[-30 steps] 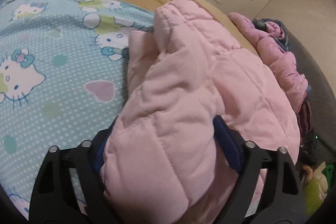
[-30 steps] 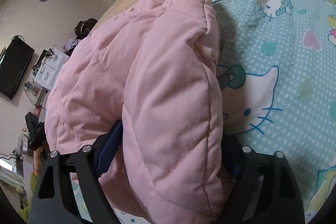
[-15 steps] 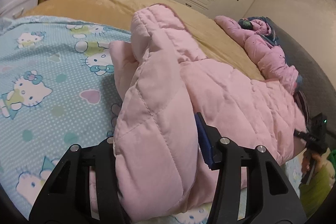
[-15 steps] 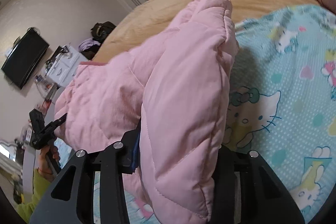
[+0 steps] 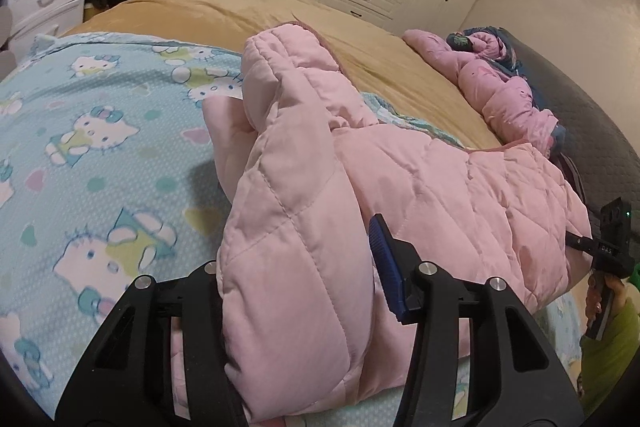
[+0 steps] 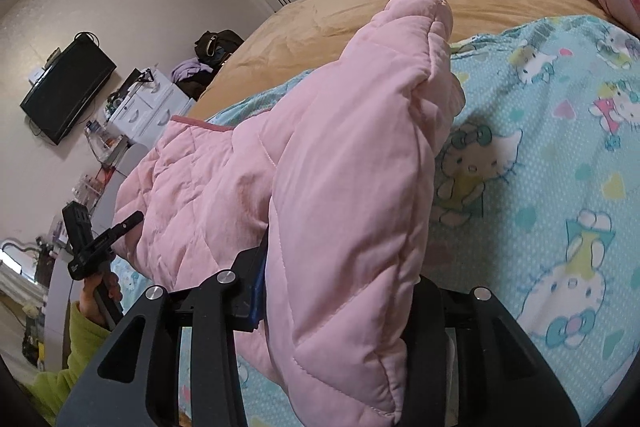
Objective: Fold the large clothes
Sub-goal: 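Lift the edge with both tools and fold it over the jacket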
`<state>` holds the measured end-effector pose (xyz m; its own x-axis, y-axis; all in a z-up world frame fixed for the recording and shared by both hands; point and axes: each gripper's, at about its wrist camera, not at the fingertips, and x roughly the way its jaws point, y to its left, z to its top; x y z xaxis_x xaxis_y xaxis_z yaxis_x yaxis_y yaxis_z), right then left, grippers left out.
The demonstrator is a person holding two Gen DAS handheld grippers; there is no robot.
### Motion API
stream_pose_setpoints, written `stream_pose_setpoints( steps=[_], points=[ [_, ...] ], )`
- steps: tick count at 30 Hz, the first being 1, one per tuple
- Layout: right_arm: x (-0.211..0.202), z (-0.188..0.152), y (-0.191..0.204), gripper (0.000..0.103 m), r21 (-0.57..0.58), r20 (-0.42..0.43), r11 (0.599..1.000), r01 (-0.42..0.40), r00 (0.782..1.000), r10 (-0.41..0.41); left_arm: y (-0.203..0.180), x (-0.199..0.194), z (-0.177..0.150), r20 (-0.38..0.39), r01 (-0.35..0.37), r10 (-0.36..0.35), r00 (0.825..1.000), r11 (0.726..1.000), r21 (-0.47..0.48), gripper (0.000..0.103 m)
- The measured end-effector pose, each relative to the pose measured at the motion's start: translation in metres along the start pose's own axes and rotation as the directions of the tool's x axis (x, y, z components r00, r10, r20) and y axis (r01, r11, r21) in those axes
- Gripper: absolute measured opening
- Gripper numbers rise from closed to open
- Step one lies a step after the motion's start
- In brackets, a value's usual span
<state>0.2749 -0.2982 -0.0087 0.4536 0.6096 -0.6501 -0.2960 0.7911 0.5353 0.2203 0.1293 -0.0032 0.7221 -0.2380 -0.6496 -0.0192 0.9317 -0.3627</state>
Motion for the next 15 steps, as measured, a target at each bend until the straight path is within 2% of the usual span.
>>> stream_pose_setpoints(
  steps=[5, 8, 15],
  points=[
    [-0.009, -0.006, 0.007, 0.039, -0.013, 0.01, 1.0, -0.012, 1.0, 0.012, 0.001, -0.011, -0.009, 0.018, 0.005, -0.005, 1.0, 1.0, -0.011, 0.041],
    [-0.015, -0.011, 0.007, 0.039, -0.021, 0.018, 0.999, -0.025, 1.0, 0.026, 0.003, -0.018, -0.013, 0.038, 0.003, -0.002, 0.999, 1.0, -0.015, 0.035],
    [-0.015, -0.007, 0.031, 0.038, -0.12, 0.05, 0.992, 0.031, 0.998, -0.025, 0.015, -0.015, -0.017, 0.029, -0.008, 0.009, 1.0, 0.999, -0.042, 0.035]
  ],
)
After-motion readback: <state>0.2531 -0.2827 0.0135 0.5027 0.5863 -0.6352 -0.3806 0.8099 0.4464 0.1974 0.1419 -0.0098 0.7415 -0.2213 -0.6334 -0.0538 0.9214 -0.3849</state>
